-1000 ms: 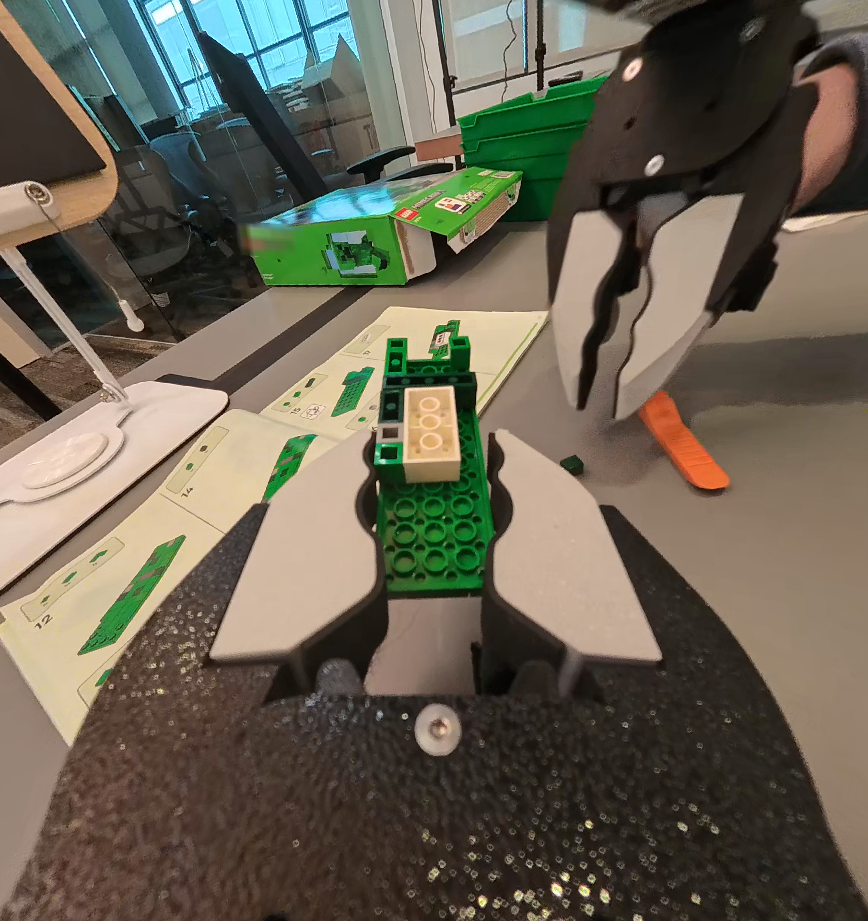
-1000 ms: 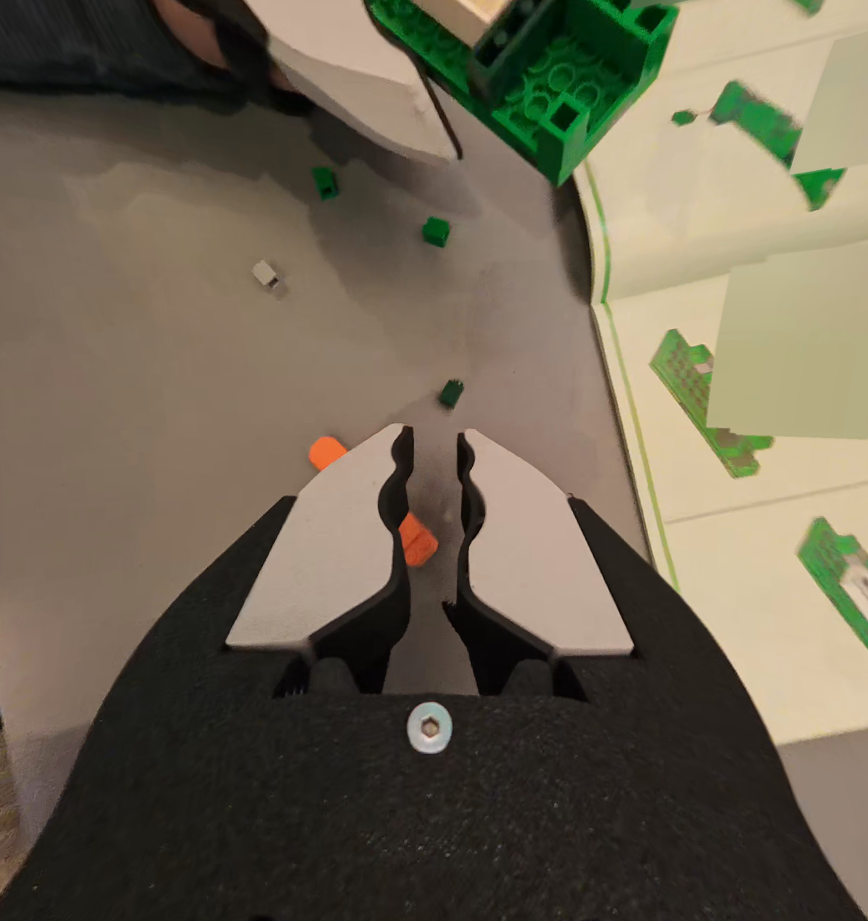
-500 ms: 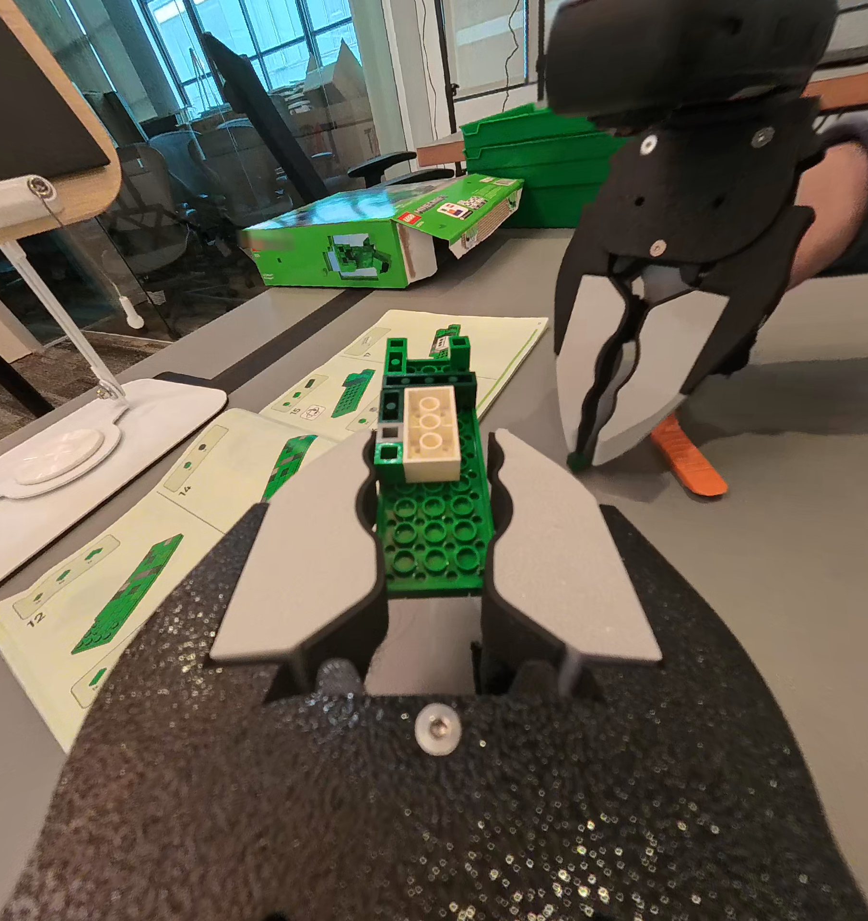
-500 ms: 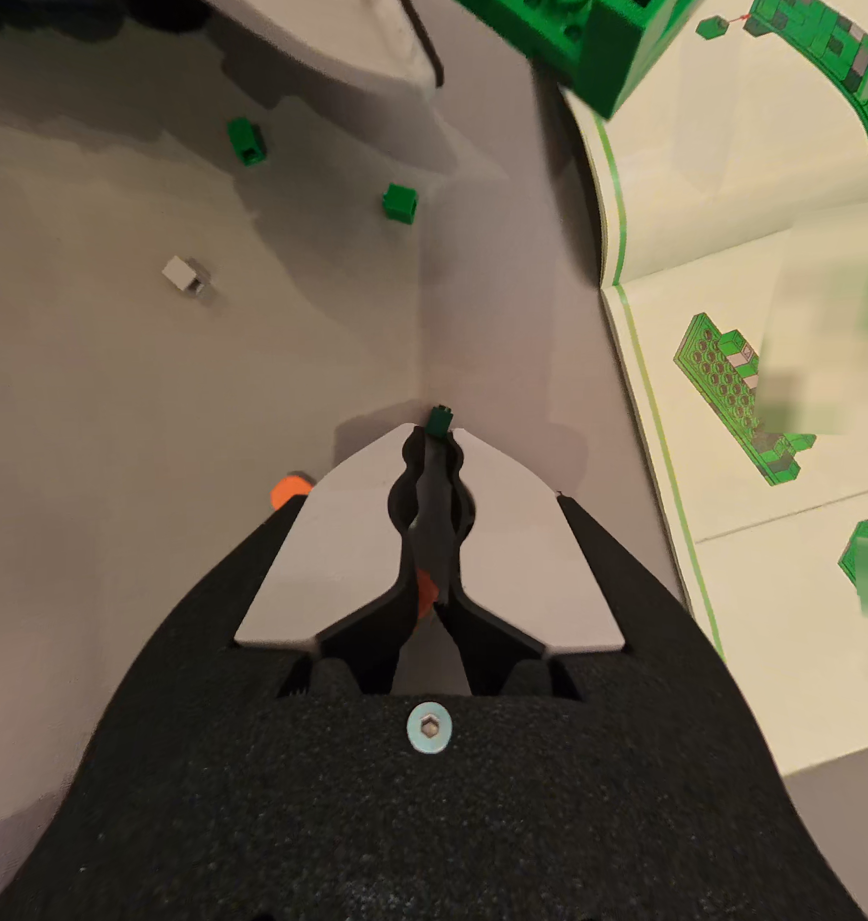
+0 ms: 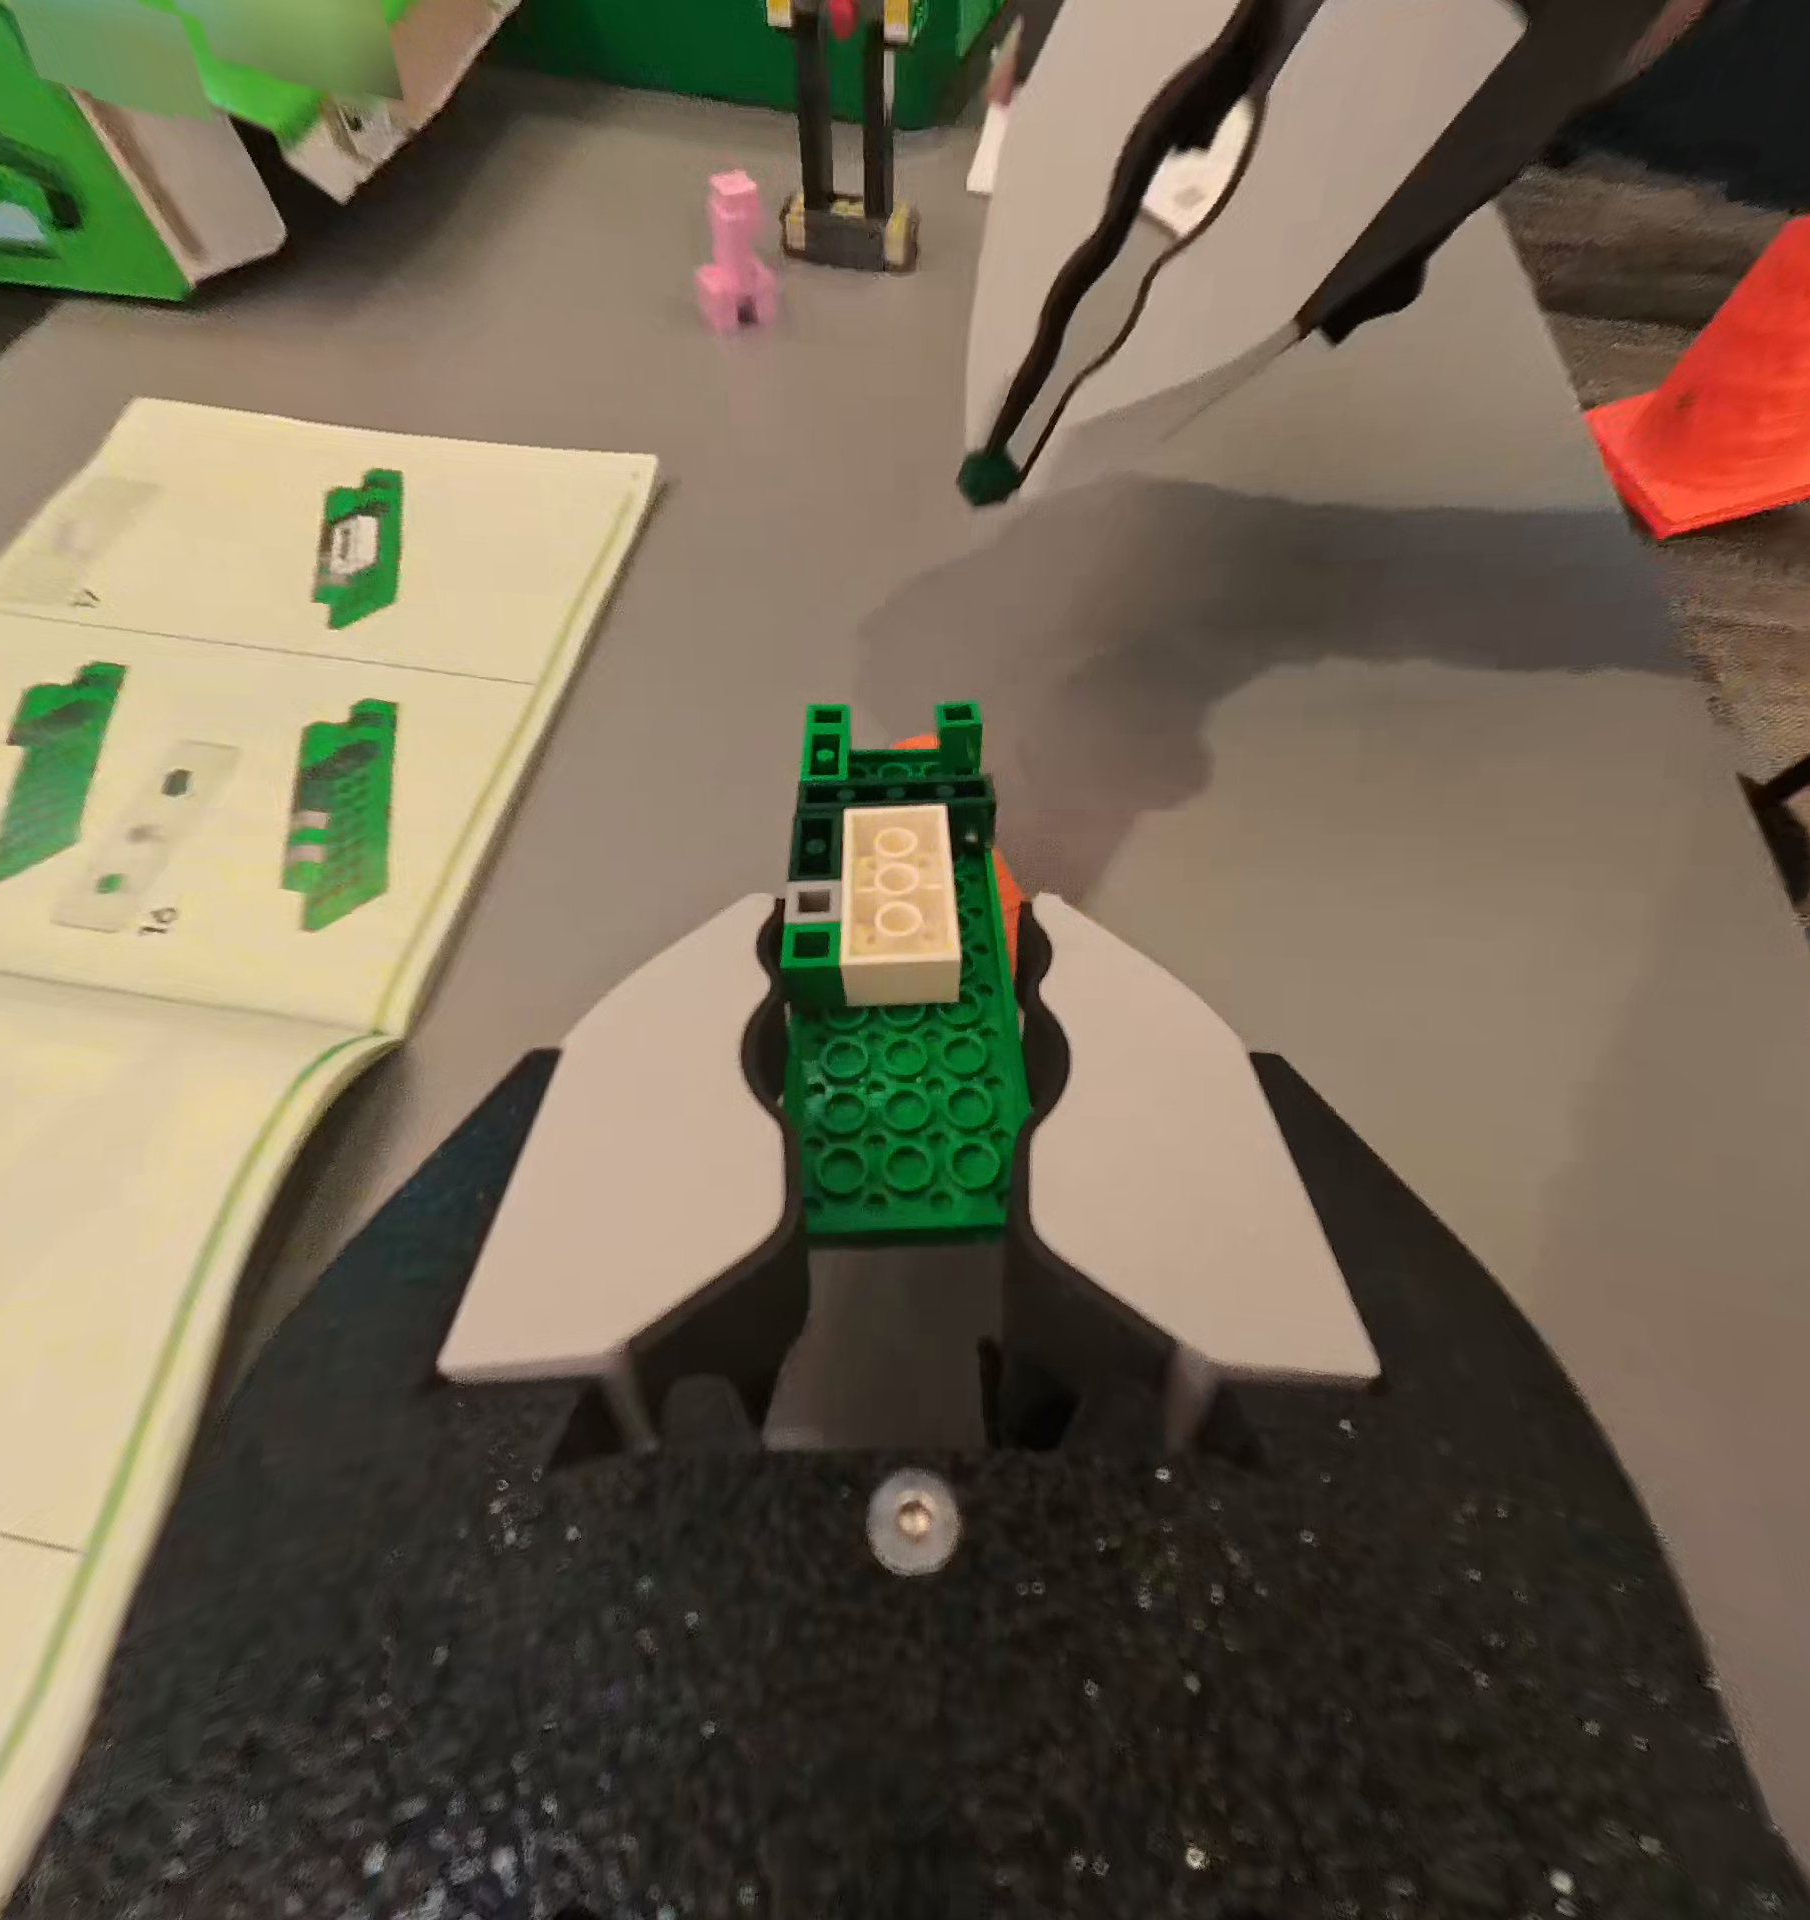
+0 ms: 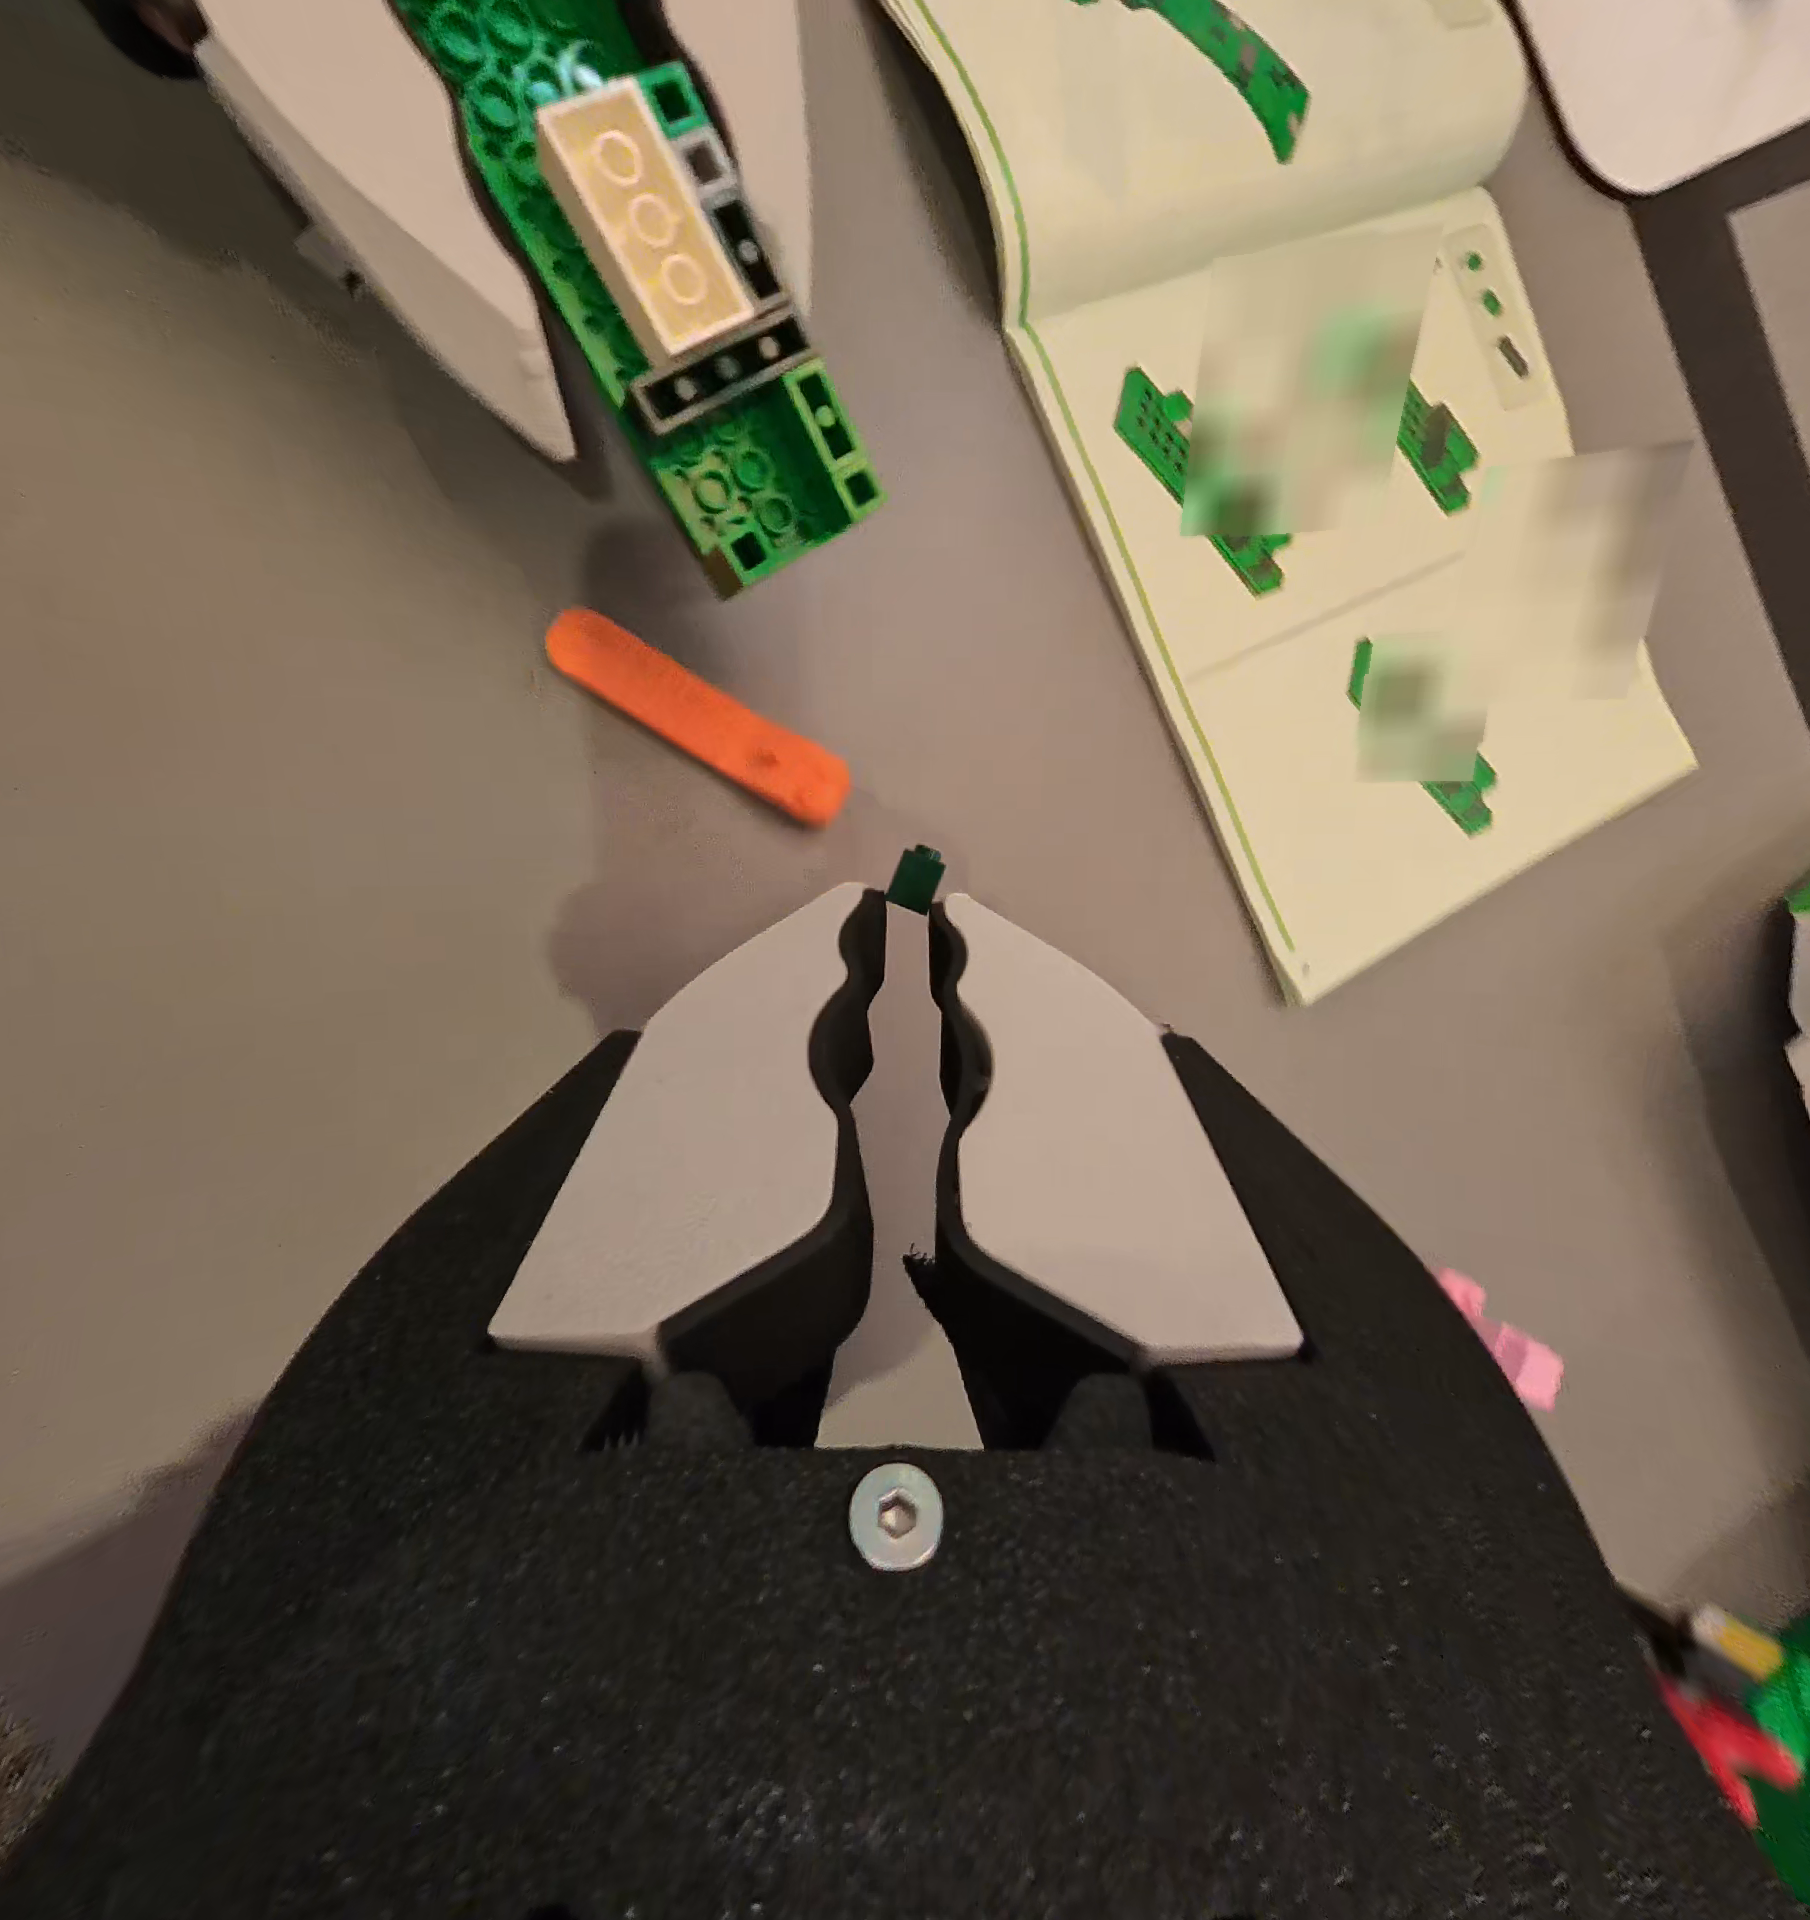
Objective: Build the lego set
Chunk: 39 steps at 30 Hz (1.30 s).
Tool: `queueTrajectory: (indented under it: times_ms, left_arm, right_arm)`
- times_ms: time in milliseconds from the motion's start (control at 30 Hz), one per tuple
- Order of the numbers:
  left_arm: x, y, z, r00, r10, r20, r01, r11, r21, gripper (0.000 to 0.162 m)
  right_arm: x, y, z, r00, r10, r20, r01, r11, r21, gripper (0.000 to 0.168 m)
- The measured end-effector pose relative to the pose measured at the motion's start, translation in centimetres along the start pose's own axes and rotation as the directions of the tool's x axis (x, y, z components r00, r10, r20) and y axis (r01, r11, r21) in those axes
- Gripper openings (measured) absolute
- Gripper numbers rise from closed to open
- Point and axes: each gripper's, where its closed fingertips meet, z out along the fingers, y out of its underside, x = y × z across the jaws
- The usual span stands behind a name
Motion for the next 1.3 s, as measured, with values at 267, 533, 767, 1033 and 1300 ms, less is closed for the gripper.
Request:
queueTrajectory:
  times_ms: [267, 533, 767, 1033, 1300]
  left_arm:
    - [1.6, 1.4, 1.6, 0.959, -0.135, 0.251, 0.163, 0.982, -0.094, 0.041]
    - [1.8, 2.8, 2.6, 0.929, -0.141, 0.341, 0.2, 0.969, -0.146, 0.041]
    - [1.8, 3.0, 2.9, 0.916, -0.118, 0.384, 0.199, 0.964, -0.178, 0.041]
    - [1.7, 3.2, 2.5, 0.904, -0.102, 0.416, 0.221, 0.943, -0.248, 0.05]
    - [2.7, 1.9, 0.5, 0.924, -0.094, 0.371, 0.166, 0.972, -0.168, 0.064]
  right_arm:
    - [-1.2, 3.8, -3.5, 0.995, 0.09, -0.042, -0.087, 0.993, 0.08, 0.008]
    - [-2.0, 4.7, -3.0, 0.997, 0.081, 0.007, -0.081, 0.984, 0.159, 0.008]
    - [-2.5, 4.1, -2.6, 0.998, 0.044, 0.039, -0.051, 0.977, 0.205, 0.008]
    - [-2.9, 3.0, -1.9, 0.998, 0.012, 0.055, -0.024, 0.976, 0.217, 0.008]
    - [-3.7, 2.2, -1.9, 0.997, -0.032, 0.069, 0.015, 0.973, 0.23, 0.008]
